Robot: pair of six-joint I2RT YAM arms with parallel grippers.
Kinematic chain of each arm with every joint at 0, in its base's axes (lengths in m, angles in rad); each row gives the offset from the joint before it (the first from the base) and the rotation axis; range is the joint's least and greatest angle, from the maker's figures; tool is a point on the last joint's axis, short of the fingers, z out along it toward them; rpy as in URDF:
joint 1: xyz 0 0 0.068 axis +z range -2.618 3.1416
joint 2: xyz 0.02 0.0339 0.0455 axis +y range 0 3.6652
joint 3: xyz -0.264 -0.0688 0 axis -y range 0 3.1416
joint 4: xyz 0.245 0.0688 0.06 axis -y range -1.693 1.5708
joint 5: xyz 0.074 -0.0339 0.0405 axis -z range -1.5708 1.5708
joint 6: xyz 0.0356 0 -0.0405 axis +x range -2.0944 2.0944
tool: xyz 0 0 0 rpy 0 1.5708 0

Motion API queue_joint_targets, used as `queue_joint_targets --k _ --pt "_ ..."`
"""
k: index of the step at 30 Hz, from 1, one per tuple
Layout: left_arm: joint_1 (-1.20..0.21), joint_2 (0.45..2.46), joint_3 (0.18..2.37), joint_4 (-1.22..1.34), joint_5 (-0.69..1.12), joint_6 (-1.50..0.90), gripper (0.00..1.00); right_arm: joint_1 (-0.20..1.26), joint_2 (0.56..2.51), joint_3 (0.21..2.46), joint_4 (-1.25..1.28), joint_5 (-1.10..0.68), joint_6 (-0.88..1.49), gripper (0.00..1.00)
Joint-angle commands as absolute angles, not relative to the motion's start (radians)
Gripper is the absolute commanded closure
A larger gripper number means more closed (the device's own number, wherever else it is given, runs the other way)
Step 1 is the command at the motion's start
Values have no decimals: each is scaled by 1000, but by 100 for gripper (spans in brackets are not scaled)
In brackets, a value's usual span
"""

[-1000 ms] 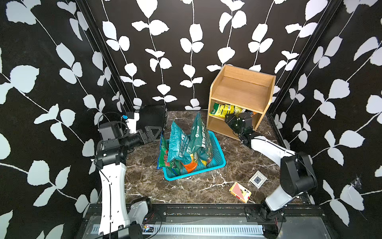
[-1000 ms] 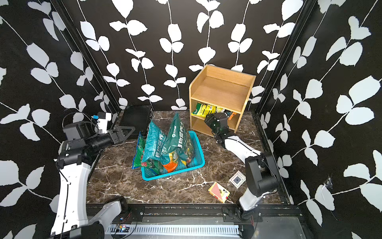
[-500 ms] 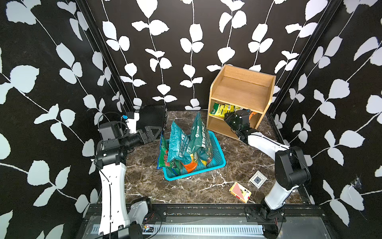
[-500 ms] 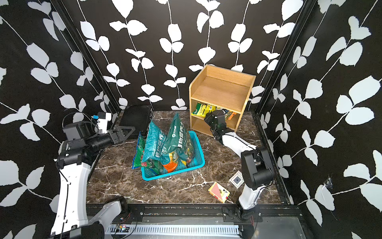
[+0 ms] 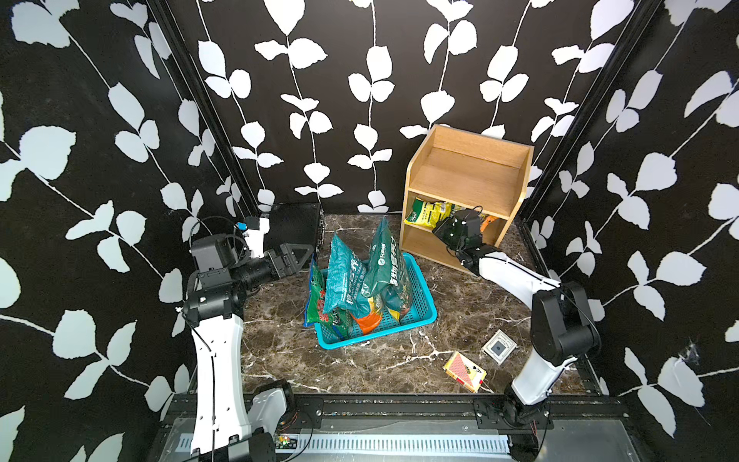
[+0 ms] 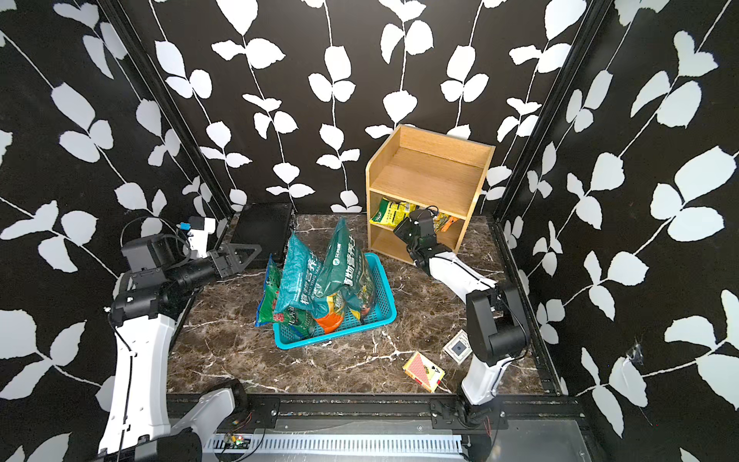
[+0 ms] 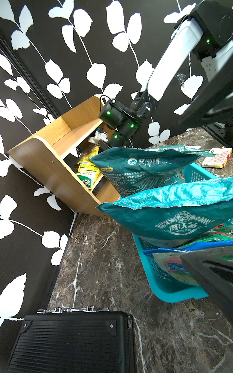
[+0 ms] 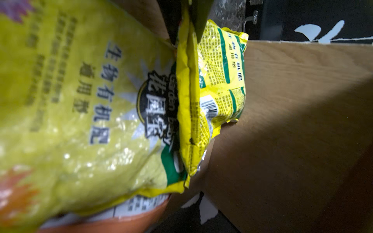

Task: Take down the fertilizer bag from the shelf
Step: Pick up the fertilizer bag from the shelf.

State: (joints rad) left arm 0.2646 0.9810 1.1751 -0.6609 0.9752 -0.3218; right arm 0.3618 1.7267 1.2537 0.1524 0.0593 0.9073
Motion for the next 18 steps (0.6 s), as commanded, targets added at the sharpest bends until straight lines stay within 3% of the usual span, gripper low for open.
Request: queue_joint_targets --k 1,6,18 --pt "268 966 1171 -644 983 -321 1 436 1589 1251 149 187 746 100" --pt "267 967 1169 -640 985 -322 1 537 1507 1284 72 324 594 100" --pt "267 967 1169 -638 988 -324 1 674 1360 1246 39 456 402 100"
